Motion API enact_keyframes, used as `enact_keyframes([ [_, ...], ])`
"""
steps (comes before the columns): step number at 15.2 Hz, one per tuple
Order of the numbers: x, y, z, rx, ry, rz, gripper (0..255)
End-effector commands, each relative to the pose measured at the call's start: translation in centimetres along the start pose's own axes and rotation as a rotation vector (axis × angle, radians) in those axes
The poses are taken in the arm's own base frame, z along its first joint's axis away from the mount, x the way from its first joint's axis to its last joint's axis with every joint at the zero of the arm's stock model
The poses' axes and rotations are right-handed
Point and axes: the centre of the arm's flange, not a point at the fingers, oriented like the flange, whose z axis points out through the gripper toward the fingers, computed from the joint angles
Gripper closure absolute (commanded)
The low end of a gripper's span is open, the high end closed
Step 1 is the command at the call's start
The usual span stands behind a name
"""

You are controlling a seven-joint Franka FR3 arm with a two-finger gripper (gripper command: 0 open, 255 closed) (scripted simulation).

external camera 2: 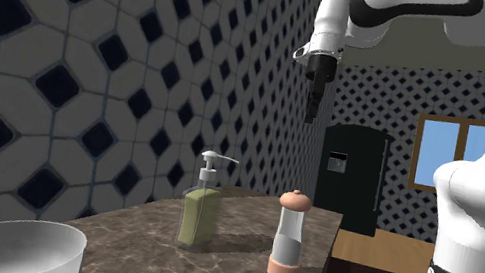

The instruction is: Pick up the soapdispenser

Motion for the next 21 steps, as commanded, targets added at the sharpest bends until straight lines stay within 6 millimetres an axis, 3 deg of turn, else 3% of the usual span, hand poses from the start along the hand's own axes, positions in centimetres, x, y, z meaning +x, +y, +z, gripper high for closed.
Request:
enact_keyframes([
  [1,2.4,-0.5,1.5,0.003,0.003,0.004,0],
  [18,21.5,-2.4,12.7,0.023,0.02,0.033,0],
  [21,21.9,-2.3,14.1,0.023,0.02,0.034,0],
])
